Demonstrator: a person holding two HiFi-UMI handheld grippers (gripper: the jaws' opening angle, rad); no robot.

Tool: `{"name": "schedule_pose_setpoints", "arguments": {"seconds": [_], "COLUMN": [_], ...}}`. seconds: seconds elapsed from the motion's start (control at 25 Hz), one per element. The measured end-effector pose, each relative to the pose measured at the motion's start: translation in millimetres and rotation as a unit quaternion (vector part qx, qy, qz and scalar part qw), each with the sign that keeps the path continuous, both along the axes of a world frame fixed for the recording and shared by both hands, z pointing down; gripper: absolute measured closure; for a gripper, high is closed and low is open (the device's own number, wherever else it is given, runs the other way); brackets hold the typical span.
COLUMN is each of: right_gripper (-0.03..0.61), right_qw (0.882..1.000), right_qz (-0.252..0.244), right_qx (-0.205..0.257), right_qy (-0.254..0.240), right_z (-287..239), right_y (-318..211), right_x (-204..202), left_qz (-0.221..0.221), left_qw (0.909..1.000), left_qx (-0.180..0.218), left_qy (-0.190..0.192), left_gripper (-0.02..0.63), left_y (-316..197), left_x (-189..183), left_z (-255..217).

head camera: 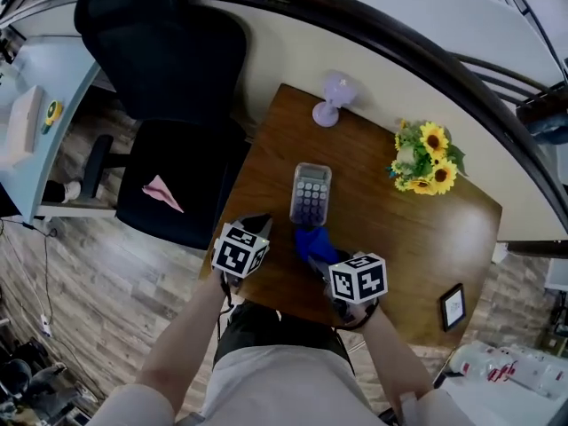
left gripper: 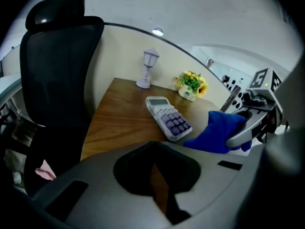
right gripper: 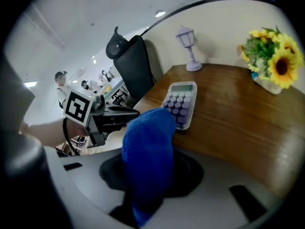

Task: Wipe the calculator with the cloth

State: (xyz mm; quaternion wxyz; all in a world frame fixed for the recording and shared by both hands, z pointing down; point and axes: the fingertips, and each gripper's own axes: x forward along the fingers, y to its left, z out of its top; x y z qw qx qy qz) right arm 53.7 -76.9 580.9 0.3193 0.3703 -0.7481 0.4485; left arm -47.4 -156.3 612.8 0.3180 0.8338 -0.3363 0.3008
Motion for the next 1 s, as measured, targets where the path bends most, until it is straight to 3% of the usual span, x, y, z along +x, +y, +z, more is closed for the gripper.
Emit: {"name": "schedule_pose_setpoints", "arguments": {"seconds": [0.2, 0.32, 0.48, 0.72, 1.0], "right_gripper": [0.451, 0.451, 0.449, 0.449, 0.449], "right_qw": [0.998, 0.995, 0.987, 0.965, 0.93], "right_qz": [0.009, 0.012, 0.021, 0.037, 0.038], "right_qx": [0.056, 0.099, 0.16, 0.256, 0.363], "right_qy": [-0.004, -0.004, -0.021, -0.048, -0.049], "right_z": [-50.4, -86.4, -146.1, -243.1, -342.2], "right_y": [-15.6, -28.5, -45.2, -62.0, -64.3], "right_x": [-0.2, 4.0, 3.1, 8.3, 17.7], "left_qz": [-0.026, -0.03, -0.033, -0.033, -0.028], "left_qw": [0.9996, 0.9986, 0.9949, 0.9828, 0.9612], "left_qx": [0.015, 0.043, 0.095, 0.182, 0.274], "left_qy": [0.001, 0.008, -0.014, 0.004, 0.02], "left_gripper": [0.611, 0.611, 0.611, 0.611, 0.611], "left_y": [12.6, 9.0, -5.0, -24.5, -35.2], "left_x": [-29.1, -36.6, -47.7, -45.4, -38.6], "left_z": [-41.5, -76.5, -128.5, -221.4, -319.1]}}
